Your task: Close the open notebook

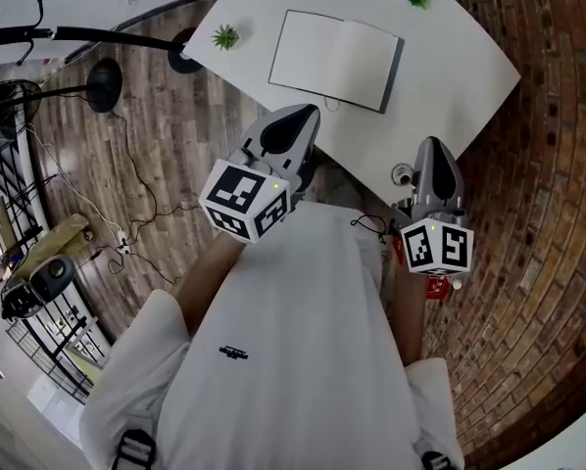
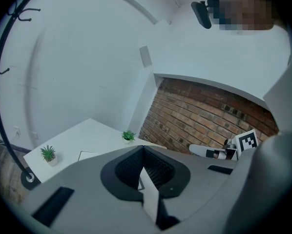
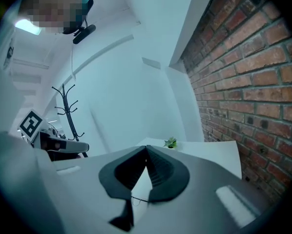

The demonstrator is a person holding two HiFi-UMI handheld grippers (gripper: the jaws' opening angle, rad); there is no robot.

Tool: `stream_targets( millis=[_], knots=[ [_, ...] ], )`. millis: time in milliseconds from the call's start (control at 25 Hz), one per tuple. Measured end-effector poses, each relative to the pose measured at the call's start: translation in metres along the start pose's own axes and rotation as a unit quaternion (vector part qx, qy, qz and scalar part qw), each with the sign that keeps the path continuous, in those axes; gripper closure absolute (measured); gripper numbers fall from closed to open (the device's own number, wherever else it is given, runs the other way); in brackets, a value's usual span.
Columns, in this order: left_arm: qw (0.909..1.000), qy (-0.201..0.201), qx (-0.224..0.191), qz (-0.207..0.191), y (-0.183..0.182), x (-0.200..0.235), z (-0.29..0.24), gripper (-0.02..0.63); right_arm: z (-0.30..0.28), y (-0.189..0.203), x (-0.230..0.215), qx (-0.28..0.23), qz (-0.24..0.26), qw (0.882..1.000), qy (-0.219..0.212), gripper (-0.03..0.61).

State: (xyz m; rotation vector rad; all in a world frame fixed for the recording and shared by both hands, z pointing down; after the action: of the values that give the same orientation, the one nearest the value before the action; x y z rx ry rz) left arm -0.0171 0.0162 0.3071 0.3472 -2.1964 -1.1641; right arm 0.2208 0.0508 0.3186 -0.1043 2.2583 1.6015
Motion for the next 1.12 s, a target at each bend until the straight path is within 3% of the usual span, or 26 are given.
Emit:
stream_targets(
  millis=[480,640,1120],
  knots=[
    [0.9994,-0.003,0.034,0.006,0.023,0.006,-0.033,0.611,-0.025,0.029,-0.020,0.045,-0.022,0.999,-0.010,0.559],
    [0.9988,-0.006,0.049,0.010,0.034,0.009,-0.042,0.611,-0.032,0.040,-0.024,0.065,-0.032,0.997,-0.012,0.507],
    [0.9956,-0.011,0.089,0.027,0.059,0.025,-0.074,0.611,-0.061,0.071,-0.036,0.112,-0.067,0.991,-0.014,0.445]
  ],
)
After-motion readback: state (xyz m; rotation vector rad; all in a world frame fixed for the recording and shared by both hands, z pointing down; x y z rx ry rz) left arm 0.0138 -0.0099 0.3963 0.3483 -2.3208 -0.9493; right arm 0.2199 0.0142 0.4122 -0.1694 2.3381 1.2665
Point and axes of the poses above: the fingertips, and each gripper's own axes: z backward along the fingers, x to its left, y out of its underside, the point moved 6 cm from there along z, backward along the fingers, and after that the axes turned 2 degrees about y, right-handed, at the moved point
